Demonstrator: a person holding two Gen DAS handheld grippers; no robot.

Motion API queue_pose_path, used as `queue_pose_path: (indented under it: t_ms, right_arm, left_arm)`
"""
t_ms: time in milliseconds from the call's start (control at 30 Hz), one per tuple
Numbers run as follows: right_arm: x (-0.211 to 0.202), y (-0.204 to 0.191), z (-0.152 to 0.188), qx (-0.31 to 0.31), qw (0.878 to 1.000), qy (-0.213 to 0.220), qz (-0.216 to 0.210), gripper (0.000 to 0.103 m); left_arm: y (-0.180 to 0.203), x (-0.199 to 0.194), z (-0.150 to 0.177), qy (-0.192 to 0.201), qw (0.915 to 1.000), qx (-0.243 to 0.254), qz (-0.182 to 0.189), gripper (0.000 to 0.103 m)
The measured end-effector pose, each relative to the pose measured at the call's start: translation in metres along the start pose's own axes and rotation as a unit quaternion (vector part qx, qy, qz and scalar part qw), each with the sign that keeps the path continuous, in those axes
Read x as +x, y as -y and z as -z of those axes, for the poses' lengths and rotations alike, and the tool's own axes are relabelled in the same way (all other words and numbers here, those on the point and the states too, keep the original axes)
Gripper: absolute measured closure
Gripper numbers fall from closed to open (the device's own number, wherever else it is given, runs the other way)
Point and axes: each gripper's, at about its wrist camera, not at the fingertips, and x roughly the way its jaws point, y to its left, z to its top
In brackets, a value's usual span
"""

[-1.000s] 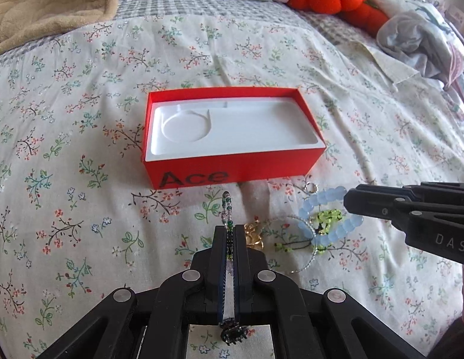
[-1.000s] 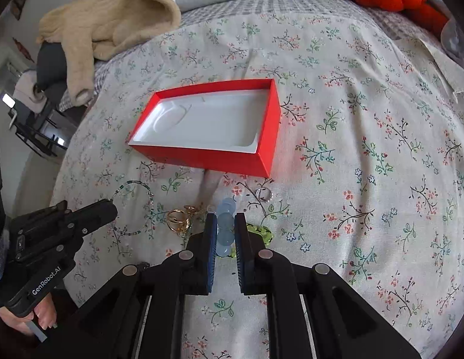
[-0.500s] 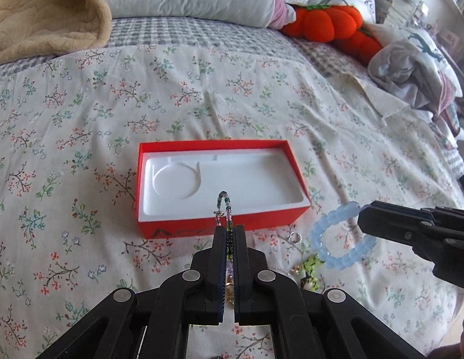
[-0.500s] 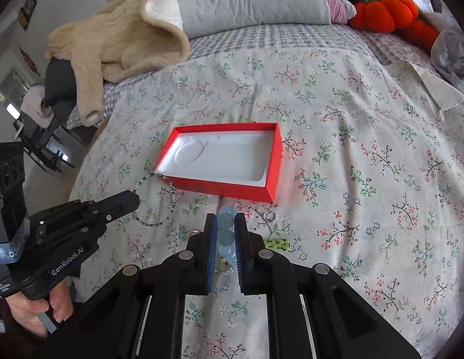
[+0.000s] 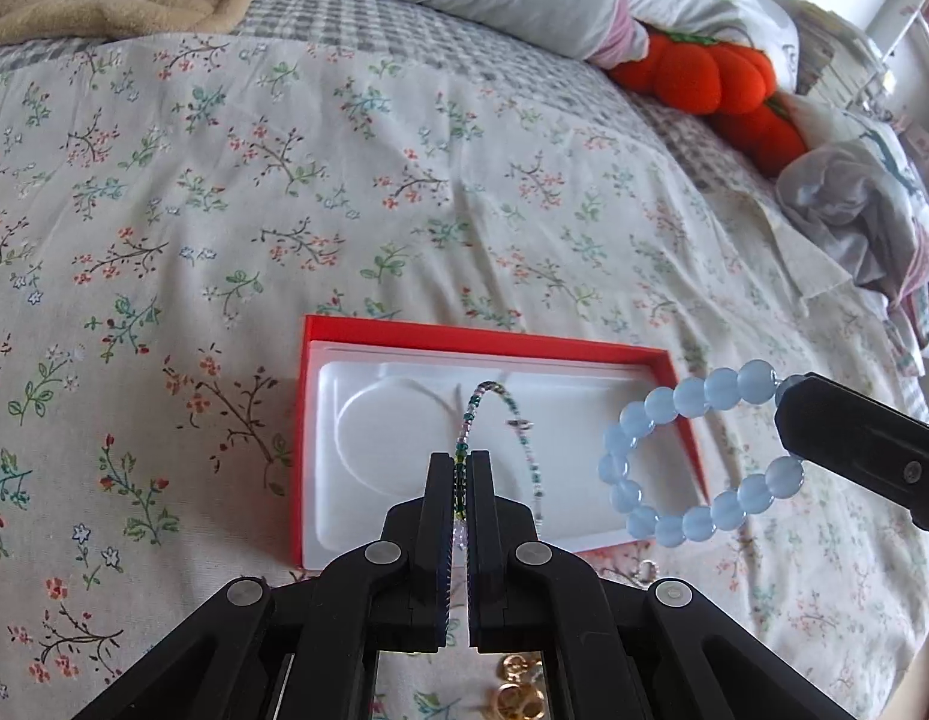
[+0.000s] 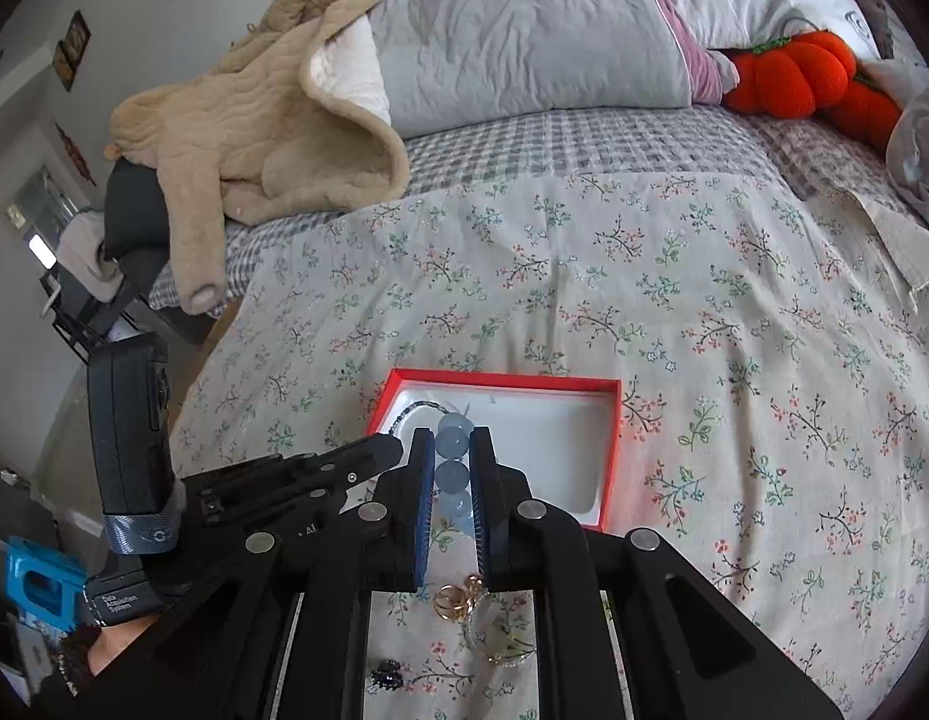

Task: Organize jewelry
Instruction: 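Carry both bracelets into the red Ace box and open both tools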

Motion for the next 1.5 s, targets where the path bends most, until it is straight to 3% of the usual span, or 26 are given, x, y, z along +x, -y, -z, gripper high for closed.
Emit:
queue_pose_path:
  t_ms: [200, 433, 600, 933, 1233, 1400, 1500]
  right_arm:
    - [0.042, 0.033, 0.005, 0.038, 0.999, -0.032, 0.022, 0.091]
    - [0.062, 0.068, 0.015, 0.07, 0.994, -0.071, 0.032, 0.091]
    - [0.078, 0.072, 0.022, 0.071, 0.991, -0.102, 0.039, 0.09]
    - [0.079, 0.074, 0.014, 0.033, 0.99, -0.104, 0.094, 0.091]
    - [0.078, 0.075, 0.012, 0.018, 0.993, -0.09, 0.079, 0.09]
    - [0.068, 0.083, 0.011, 0.046, 0.994, -0.087, 0.044, 0.088]
    - [0.055, 0.081, 0.01, 0.044, 0.995, -0.08, 0.035, 0.081]
  left_arm:
    - [-0.007, 0.019, 0.003, -0.026, 0.998, 0.013, -0.056, 0.103]
    - [-0.002, 0.021, 0.004, -0.039, 0.9951, 0.019, -0.089, 0.103]
    - [-0.002, 0.023, 0.004, -0.031, 0.9945, 0.024, -0.097, 0.103]
    - [0.014, 0.023, 0.007, -0.03, 0.9942, 0.042, -0.095, 0.103]
    - [0.02, 0.03, 0.011, -0.016, 0.9914, 0.072, -0.108, 0.103]
    - [0.028, 0.016, 0.01, -0.004, 0.9926, 0.073, -0.097, 0.084]
    - [0.033, 0.004, 0.013, 0.004, 0.9925, 0.073, -0.098, 0.07]
